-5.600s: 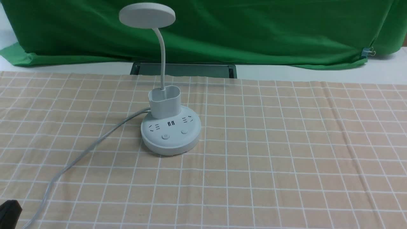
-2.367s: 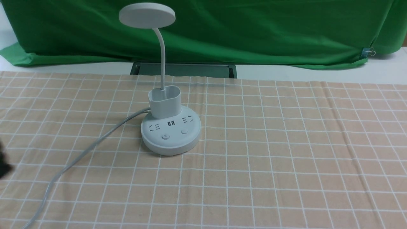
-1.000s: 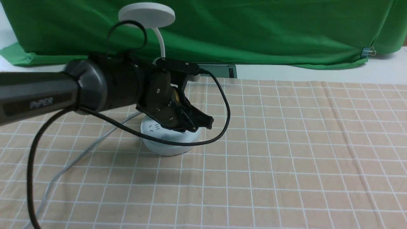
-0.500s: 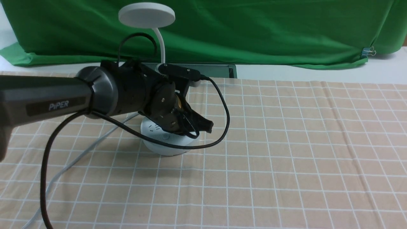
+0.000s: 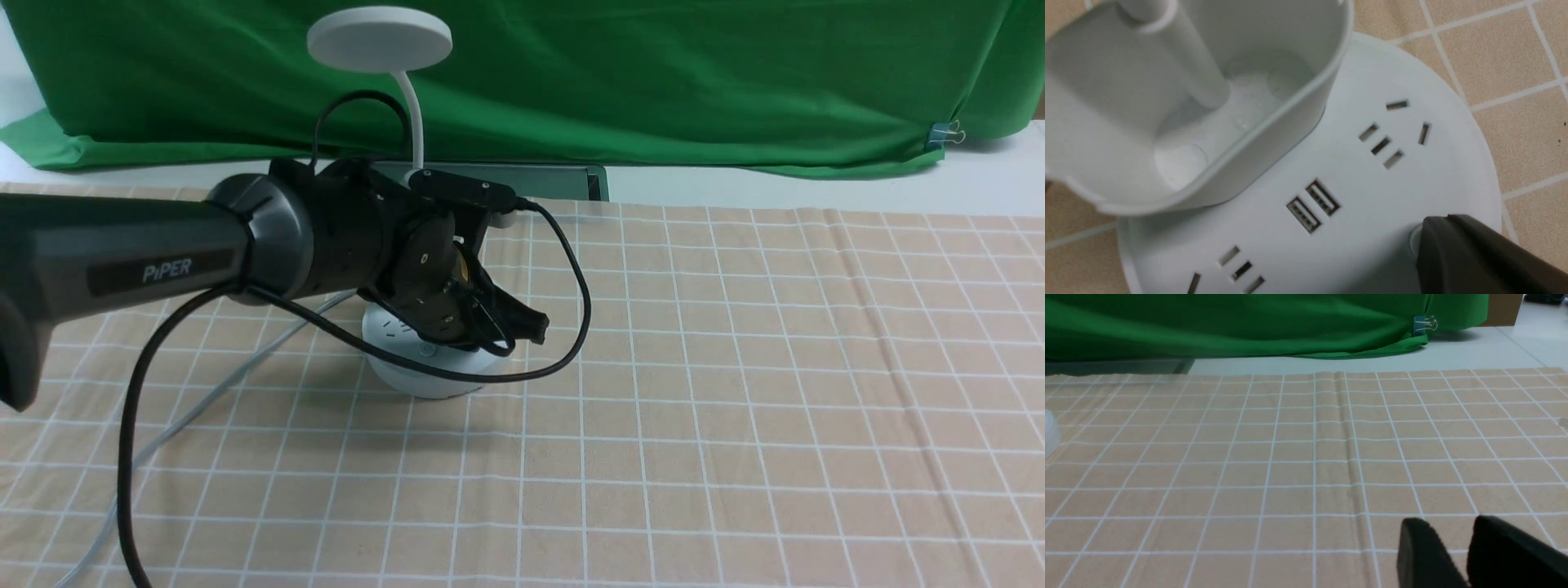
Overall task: Turn on the table lamp on the light coffee tablecloth with your hand.
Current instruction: 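Press the power button on the lamp base to turn the lamp on with the left gripper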
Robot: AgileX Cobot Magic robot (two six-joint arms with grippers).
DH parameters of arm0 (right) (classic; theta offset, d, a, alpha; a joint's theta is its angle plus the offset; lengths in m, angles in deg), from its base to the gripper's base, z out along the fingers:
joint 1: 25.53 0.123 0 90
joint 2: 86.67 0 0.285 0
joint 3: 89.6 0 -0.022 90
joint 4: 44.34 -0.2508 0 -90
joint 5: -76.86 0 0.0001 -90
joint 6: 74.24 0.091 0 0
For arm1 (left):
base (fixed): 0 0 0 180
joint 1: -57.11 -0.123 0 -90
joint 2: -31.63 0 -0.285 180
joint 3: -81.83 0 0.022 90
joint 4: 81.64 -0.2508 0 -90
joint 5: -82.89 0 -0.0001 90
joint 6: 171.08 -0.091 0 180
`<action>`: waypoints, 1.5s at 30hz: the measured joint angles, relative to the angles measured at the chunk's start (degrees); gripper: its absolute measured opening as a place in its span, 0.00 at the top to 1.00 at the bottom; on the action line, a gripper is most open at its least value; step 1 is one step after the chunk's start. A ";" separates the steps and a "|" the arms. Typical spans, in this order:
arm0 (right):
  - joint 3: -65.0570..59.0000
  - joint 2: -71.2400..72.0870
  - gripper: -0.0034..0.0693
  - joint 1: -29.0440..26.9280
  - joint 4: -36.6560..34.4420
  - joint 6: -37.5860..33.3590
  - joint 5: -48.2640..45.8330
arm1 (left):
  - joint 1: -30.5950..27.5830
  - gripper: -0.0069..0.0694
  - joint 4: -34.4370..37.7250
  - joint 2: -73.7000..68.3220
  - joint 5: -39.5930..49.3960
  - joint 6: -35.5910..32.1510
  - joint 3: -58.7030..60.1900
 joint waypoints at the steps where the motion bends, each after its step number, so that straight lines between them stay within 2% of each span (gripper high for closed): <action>1: 0.00 0.00 0.62 0.00 0.00 0.00 0.00 | 0.00 0.91 0.41 -0.07 0.24 0.00 -0.14; 12: 0.00 0.00 0.62 0.00 0.00 0.00 0.00 | 0.00 0.91 1.42 1.75 0.10 0.23 0.24; 22: 0.00 0.00 0.62 0.00 0.00 0.00 -0.03 | 0.00 0.91 -3.52 2.45 -1.40 5.31 0.24; 45: 0.00 0.00 0.62 0.00 0.00 0.00 0.03 | 0.05 0.91 -3.14 -0.72 -0.97 5.35 -0.23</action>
